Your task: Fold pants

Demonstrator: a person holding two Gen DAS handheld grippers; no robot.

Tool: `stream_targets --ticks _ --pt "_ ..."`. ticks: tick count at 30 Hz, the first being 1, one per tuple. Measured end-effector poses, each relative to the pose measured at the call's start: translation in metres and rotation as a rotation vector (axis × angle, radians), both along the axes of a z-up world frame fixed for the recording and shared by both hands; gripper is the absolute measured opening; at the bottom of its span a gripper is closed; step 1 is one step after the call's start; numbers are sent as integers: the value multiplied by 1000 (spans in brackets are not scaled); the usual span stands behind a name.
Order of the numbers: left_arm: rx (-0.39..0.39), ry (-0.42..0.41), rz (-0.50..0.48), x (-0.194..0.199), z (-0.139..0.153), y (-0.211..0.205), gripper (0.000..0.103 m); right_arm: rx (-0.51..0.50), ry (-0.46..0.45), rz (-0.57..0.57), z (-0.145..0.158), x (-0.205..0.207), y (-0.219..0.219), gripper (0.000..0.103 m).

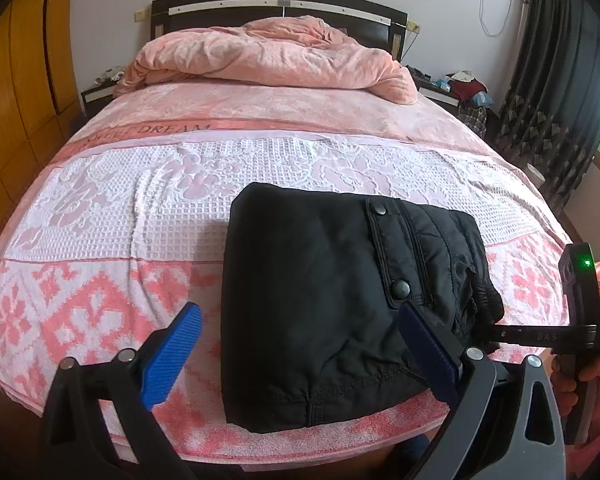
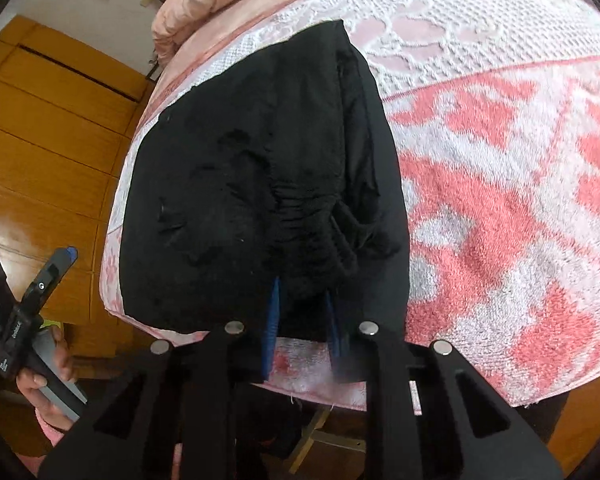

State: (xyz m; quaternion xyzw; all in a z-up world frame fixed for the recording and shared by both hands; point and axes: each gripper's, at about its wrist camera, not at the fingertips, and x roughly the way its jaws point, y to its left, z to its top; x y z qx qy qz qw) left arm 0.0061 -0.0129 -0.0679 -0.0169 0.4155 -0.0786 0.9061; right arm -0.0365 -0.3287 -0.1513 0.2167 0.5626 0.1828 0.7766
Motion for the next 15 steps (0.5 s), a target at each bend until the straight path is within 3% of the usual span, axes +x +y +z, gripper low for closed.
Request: stream_targets --ticks 5,10,12,15 --pt "0 16 -15 1 -4 -3 99 -48 -24 17 9 -1 9 23" --pt "-38 107 14 9 -31 8 99 -28 -50 16 22 -8 3 34" --pt "-52 146 36 10 -44 16 99 -24 -48 19 25 -12 1 46" --pt "-71 204 59 11 -61 27 99 8 -43 19 25 -19 -2 47"
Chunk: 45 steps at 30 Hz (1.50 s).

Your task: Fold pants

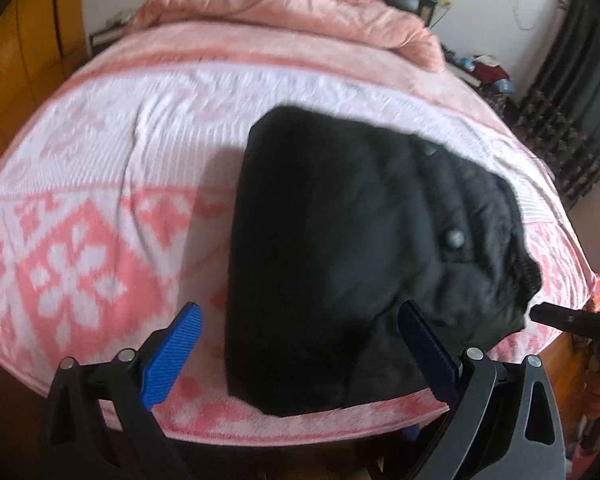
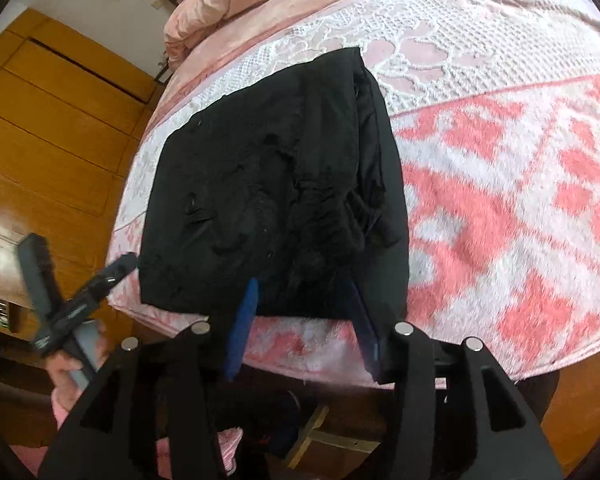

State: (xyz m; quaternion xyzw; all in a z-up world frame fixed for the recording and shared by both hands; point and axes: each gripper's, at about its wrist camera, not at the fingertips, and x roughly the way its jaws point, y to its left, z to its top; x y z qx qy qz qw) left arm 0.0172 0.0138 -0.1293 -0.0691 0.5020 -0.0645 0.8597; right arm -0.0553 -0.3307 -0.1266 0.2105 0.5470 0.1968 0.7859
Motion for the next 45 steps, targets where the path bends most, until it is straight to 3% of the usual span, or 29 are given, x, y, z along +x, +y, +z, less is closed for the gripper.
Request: stream_targets --ticks 4,7,10,14,21,25,26,27,31,32,39,45 --pt "-50 48 18 2 -16 7 99 26 30 -25 -10 2 -7 46" --pt "-72 64 24 4 -21 9 99 108 64 -47 -18 8 -11 36" --pt "-81 69 28 5 -22 9 99 117 71 -60 -20 15 -15 17" --pt "-63 62 15 6 -21 5 99 80 46 -49 -15 11 -13 15" --pt "-79 82 10 9 -26 4 99 4 80 -28 -26 9 -5 13" --pt "-98 57 -9 10 -11 12 99 17 43 -19 -12 8 -10 26" --pt "-113 53 -14 11 -8 14 99 24 29 -20 -8 8 -13 34" --pt "-139 53 -23 12 -5 18 99 33 9 -29 -1 7 -19 43" --pt "-283 81 -41 22 -4 40 99 102 -30 -58 14 10 -42 59" --pt "-313 90 -42 26 -6 46 99 129 -27 -62 14 13 -49 67" --pt "-461 200 -82 54 -33 70 99 294 45 -37 -11 43 -74 76" --pt "-547 262 -130 71 -54 69 99 296 117 4 -36 65 -77 78"
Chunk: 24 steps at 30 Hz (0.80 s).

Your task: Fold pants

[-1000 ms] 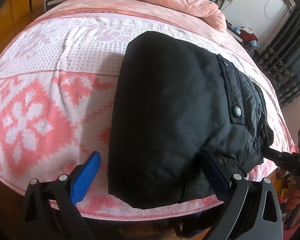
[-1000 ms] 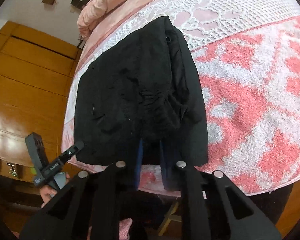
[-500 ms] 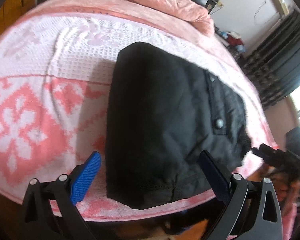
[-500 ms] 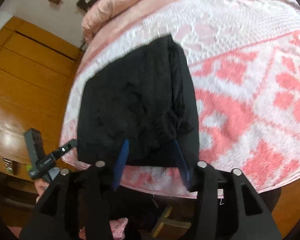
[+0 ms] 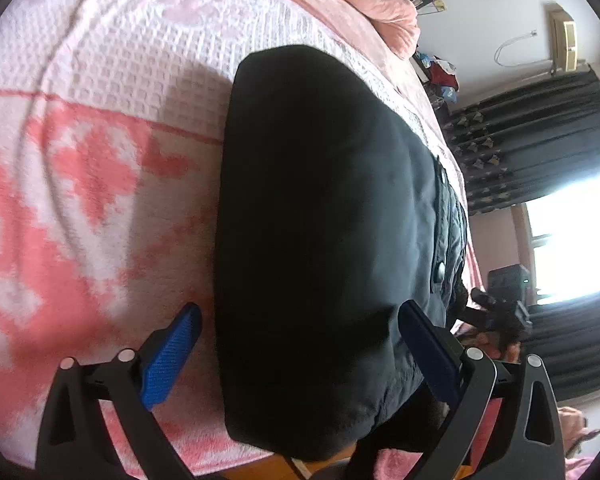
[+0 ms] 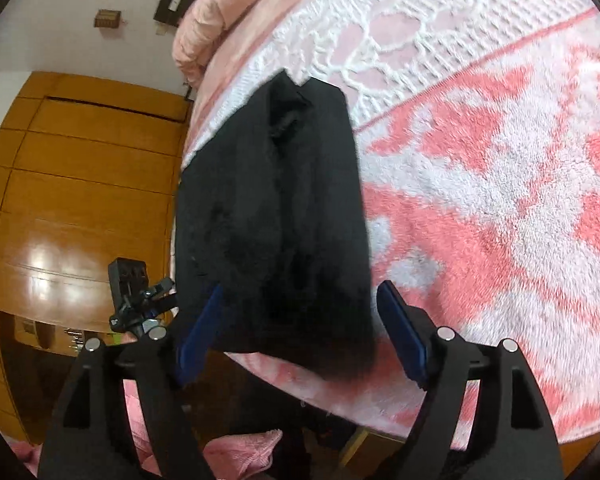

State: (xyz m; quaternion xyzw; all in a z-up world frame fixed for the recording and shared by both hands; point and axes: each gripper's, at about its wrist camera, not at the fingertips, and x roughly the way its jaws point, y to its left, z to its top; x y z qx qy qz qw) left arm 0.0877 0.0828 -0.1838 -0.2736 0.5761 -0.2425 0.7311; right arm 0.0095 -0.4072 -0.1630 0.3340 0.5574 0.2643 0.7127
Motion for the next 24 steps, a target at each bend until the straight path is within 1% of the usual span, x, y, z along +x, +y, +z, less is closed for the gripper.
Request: stream_targets --ticks 2,6,12,18,21,24 --pt "-41 20 -11 4 -7 -1 99 19 27 3 -5 4 0 79" --pt "-73 39 -34 12 -14 -6 99 37 54 18 -15 10 -1 80" --pt "-86 70 -66 23 -25 -17 99 81 61 48 -20 17 2 80" --pt "-77 91 -81 27 -29 -27 100 138 69 71 -30 32 3 80" --pt "-75 99 -81 19 -30 -29 100 155 69 85 -32 38 8 80" --pt "-83 110 -81 19 -30 -31 100 163 65 95 -34 43 14 81"
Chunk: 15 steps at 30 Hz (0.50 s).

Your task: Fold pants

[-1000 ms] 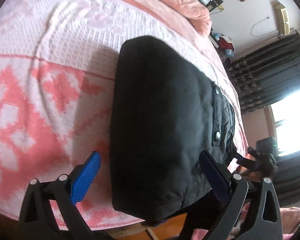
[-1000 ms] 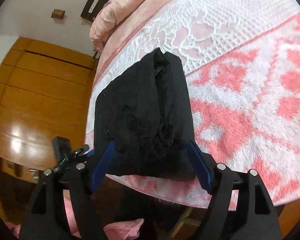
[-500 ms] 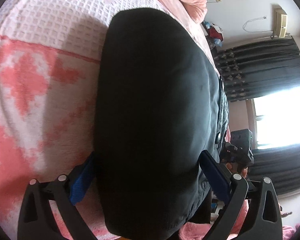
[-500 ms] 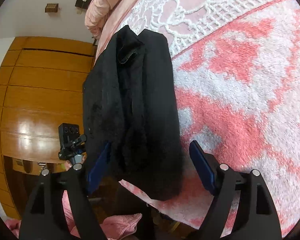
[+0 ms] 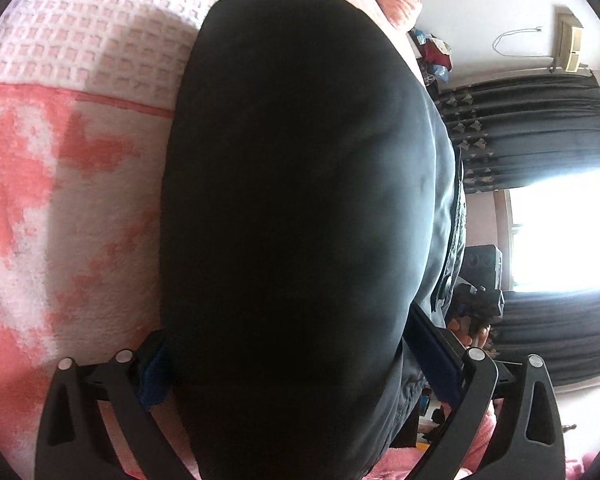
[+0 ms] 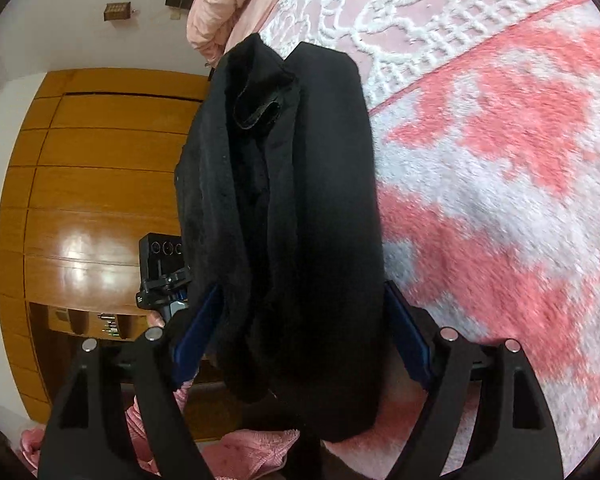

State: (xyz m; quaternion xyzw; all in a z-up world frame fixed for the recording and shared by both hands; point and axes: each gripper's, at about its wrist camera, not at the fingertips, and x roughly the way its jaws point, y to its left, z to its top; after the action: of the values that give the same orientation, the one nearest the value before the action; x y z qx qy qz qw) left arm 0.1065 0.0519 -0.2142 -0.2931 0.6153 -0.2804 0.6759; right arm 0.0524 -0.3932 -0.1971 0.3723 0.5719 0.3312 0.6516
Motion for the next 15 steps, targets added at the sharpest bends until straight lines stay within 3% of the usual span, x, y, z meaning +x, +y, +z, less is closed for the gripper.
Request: stream_targets --ticks 5,9,12,15 --pt "-13 17 17 2 -1 4 100 -2 -17 3 2 -2 7 80" --pt "-8 11 45 -1 3 4 98 -31 -30 -7 4 -10 6 69" --pt "22 -5 63 -6 9 2 88 -24 -43 -22 6 -16 2 58" --pt "30 -41 85 -13 21 3 71 -10 -72 -38 15 -23 2 47"
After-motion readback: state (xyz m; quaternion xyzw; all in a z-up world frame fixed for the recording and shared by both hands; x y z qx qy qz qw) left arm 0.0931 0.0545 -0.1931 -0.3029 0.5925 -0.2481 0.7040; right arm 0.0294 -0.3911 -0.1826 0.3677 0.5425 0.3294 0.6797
